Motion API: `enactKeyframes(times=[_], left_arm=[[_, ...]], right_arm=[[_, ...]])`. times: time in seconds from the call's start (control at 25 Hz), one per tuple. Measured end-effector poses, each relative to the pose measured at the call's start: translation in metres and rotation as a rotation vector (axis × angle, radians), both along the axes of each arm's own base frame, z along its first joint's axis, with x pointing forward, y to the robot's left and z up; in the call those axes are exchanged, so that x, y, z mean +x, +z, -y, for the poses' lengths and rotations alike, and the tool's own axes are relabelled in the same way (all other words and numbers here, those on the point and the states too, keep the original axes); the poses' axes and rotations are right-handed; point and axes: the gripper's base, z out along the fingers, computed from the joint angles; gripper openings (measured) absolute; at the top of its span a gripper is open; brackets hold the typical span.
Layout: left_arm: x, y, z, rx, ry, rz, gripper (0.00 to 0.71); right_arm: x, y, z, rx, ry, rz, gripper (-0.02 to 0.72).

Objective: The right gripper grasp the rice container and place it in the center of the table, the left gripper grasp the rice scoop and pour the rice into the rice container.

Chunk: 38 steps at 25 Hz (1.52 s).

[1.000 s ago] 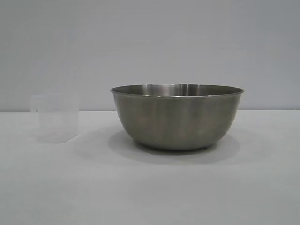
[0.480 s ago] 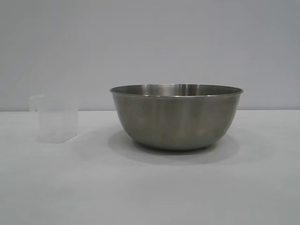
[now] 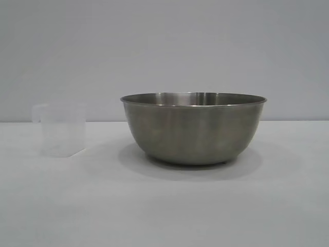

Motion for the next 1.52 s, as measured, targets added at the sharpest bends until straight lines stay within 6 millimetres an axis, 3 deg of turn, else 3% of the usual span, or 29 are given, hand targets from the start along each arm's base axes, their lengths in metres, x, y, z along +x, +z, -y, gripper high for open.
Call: enactKeyframes(times=[0.28,0.6,1.52], left_arm=[[-0.0024,-0.0003,0.0001,0.000,0.002,0.013,0.250],[-0.0027,-0.0003,0.0004,0.001,0.041,0.015,0.250],[-0.0027,-0.0003,0.0006,0.000,0.040,0.015,0.250]], right_arm=[[0.0001,0.0001,-0.0005,0.004,-0.011,-0.001,0.357],[0.0023,-0.0003,-0.0026,0.007,-0.151,-0.002,0.357],[0.0025,-0.0003,-0.0028,0.010,-0.169,-0.003,0.357]])
